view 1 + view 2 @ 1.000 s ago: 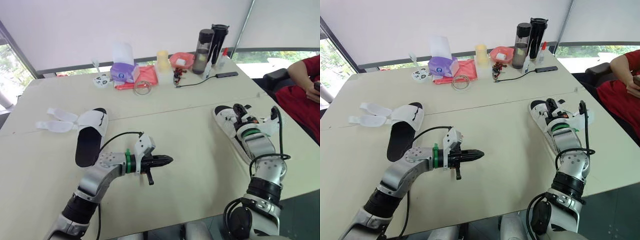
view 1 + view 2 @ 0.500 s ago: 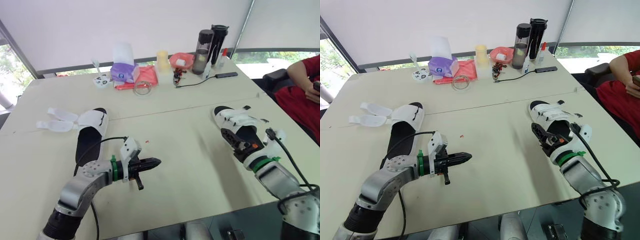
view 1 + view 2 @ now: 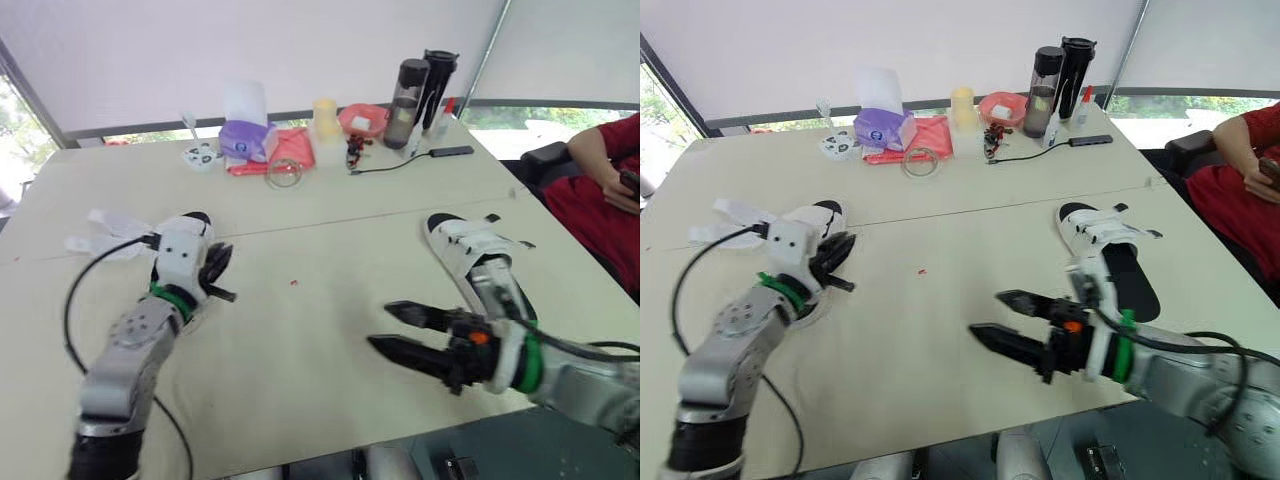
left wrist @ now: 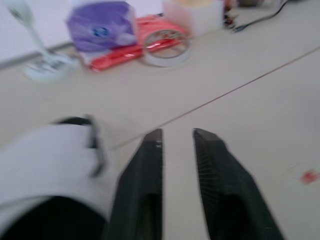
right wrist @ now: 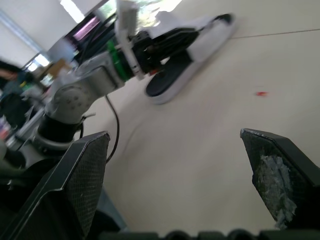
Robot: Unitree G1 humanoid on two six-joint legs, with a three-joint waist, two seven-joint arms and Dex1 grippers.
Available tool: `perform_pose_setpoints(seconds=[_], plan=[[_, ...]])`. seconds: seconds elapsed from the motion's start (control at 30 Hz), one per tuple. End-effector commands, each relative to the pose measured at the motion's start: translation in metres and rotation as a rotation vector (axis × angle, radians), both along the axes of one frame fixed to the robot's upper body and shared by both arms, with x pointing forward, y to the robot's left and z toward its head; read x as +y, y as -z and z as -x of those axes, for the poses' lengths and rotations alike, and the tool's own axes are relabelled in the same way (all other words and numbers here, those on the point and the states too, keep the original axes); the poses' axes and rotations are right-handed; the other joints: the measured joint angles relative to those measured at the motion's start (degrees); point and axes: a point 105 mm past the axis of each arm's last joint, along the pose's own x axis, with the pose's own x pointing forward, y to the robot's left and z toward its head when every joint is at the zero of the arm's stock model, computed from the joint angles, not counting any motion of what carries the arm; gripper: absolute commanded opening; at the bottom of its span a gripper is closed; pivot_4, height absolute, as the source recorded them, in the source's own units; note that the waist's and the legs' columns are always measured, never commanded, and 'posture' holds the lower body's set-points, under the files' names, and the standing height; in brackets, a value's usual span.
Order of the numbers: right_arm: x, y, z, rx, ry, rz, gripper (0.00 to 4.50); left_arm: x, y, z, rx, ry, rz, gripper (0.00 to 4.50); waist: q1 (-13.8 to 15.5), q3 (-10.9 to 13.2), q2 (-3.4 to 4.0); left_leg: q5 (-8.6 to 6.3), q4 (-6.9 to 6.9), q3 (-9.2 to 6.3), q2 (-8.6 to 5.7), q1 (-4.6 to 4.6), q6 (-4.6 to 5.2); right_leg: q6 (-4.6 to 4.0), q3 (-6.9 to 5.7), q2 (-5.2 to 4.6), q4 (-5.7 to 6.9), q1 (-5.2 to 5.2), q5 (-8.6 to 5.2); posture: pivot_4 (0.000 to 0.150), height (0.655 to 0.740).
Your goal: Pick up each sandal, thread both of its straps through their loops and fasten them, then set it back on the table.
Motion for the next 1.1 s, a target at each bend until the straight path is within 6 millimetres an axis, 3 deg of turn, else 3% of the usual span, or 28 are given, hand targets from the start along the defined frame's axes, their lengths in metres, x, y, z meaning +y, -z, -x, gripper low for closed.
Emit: perform_pose_setpoints(seconds=[0.03,0.13,0.3,0.57,0.7,0.9,0.97,1.1], plan=[[0.007,0.002,-0.014,-0.081,0.015,0.036,4.5,0.026,-0.029,0.014,-0.117,-0.091,-0.201,2.92,0.4,0.0,0.01,0.0,-0.01,-0.01,-0.02,-0.09,0.0,-0.02,0.0,-0.02,-0.01,-0.06,0.01,0.15,0.74],[0.013,0.004,-0.037,-0.132,0.072,0.034,4.5,0.03,-0.017,0.014,-0.105,-0.053,-0.506,4.46,1.3,0.0,0.0,0.0,-0.02,-0.02,-0.08,-0.18,0.0,-0.02,0.0,-0.07,-0.11,-0.1,0.01,0.15,0.74],[0.023,0.012,-0.05,-0.18,0.108,0.034,4.5,0.035,0.002,0.001,-0.107,-0.015,-0.788,4.46,1.4,0.0,0.04,0.0,0.05,-0.04,-0.09,-0.38,-0.03,-0.02,0.0,-0.09,-0.18,-0.22,0.01,0.15,0.74],[0.028,0.012,-0.054,-0.211,0.147,0.009,4.5,0.036,0.014,-0.026,-0.109,-0.024,-0.931,4.46,1.3,0.0,0.07,0.01,0.02,-0.06,-0.08,-0.6,-0.02,0.18,-0.01,-0.05,-0.06,-0.48,0.2,0.15,0.74],[0.028,0.011,-0.047,-0.207,0.145,0.001,4.5,0.032,0.019,-0.044,-0.122,-0.018,-0.981,4.46,1.2,0.0,0.05,0.02,0.14,-0.06,-0.09,-0.58,-0.01,0.26,-0.02,-0.04,0.03,-0.44,0.25,0.15,0.74],[0.022,0.008,-0.048,-0.208,0.179,-0.011,4.5,0.034,0.028,-0.06,-0.072,-0.034,-0.953,4.46,0.9,0.0,0.04,0.02,0.18,-0.05,-0.1,-0.54,-0.01,0.34,-0.01,-0.04,0.13,-0.44,0.3,0.15,0.74],[0.022,0.008,-0.047,-0.208,0.179,-0.01,4.5,0.032,0.028,-0.063,-0.074,-0.036,-0.954,4.09,0.9,0.0,0.04,0.02,0.19,-0.05,-0.1,-0.51,-0.01,0.35,-0.01,-0.04,0.19,-0.43,0.3,0.15,0.74],[0.023,0.008,-0.045,-0.207,0.182,-0.014,4.5,0.03,0.025,-0.069,-0.081,-0.055,-0.959,2.52,0.9,0.0,0.04,0.02,0.22,-0.05,-0.1,-0.5,-0.01,0.36,0.0,-0.04,0.25,-0.43,0.31,0.15,0.74]])
